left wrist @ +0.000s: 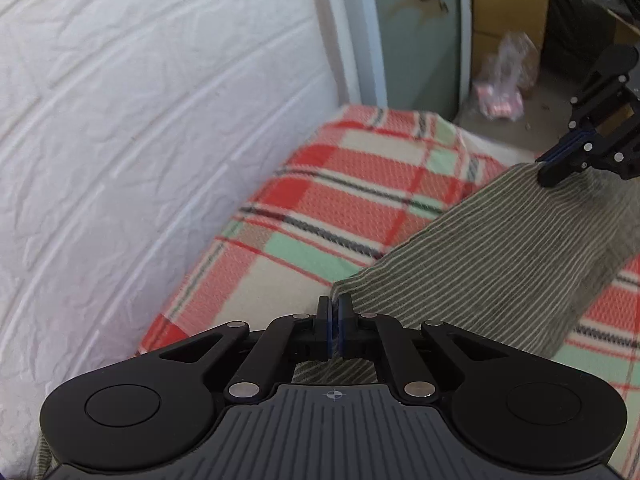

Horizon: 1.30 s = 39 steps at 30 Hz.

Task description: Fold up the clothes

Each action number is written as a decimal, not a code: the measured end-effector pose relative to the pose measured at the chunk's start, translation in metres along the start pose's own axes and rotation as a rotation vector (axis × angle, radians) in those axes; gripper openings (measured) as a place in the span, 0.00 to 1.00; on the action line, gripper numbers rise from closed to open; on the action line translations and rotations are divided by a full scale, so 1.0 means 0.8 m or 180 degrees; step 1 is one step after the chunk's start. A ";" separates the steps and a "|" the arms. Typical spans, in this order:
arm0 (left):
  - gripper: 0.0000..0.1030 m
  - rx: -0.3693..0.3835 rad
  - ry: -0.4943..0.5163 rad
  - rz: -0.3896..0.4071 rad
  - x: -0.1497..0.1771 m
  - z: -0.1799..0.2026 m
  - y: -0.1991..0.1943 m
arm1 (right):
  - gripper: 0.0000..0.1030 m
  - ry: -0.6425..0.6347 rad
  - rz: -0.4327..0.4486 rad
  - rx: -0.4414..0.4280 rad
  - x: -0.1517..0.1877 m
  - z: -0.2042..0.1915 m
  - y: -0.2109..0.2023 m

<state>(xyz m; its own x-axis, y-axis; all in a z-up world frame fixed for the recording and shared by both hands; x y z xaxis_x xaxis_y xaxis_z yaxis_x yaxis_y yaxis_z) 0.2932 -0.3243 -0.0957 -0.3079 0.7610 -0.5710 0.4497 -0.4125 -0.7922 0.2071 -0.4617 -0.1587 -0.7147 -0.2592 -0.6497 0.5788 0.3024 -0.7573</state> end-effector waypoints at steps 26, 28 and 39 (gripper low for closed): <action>0.85 -0.0883 -0.1700 0.0706 0.095 -0.050 -0.211 | 0.63 0.0271 0.0776 0.0822 0.022 -0.083 -0.112; 0.85 -0.0899 -0.1820 0.0611 0.143 -0.045 -0.237 | 0.63 0.0245 0.0790 0.0632 0.025 -0.113 -0.121; 0.85 -0.1263 -0.2807 0.0095 0.438 -0.033 -0.358 | 0.64 -0.0468 0.0706 0.0265 0.007 -0.312 -0.133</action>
<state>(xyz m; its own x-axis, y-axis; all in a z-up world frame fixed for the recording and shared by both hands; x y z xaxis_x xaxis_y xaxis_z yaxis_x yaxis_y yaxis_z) 0.0786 0.0735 -0.0635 -0.7377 0.0370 -0.6741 0.6682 -0.1033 -0.7368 0.0432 -0.2664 -0.0652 -0.5058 -0.3272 -0.7982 0.7494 0.2917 -0.5945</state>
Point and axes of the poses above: each gripper's, at about its wrist camera, not at the fingertips, and y roughly the way its jaws point, z to its right, x to its underside, the point moved 1 cm from there along y, roughly the way its jaws point, and after that the axes turned 2 degrees about -z, right-handed, at the moved point
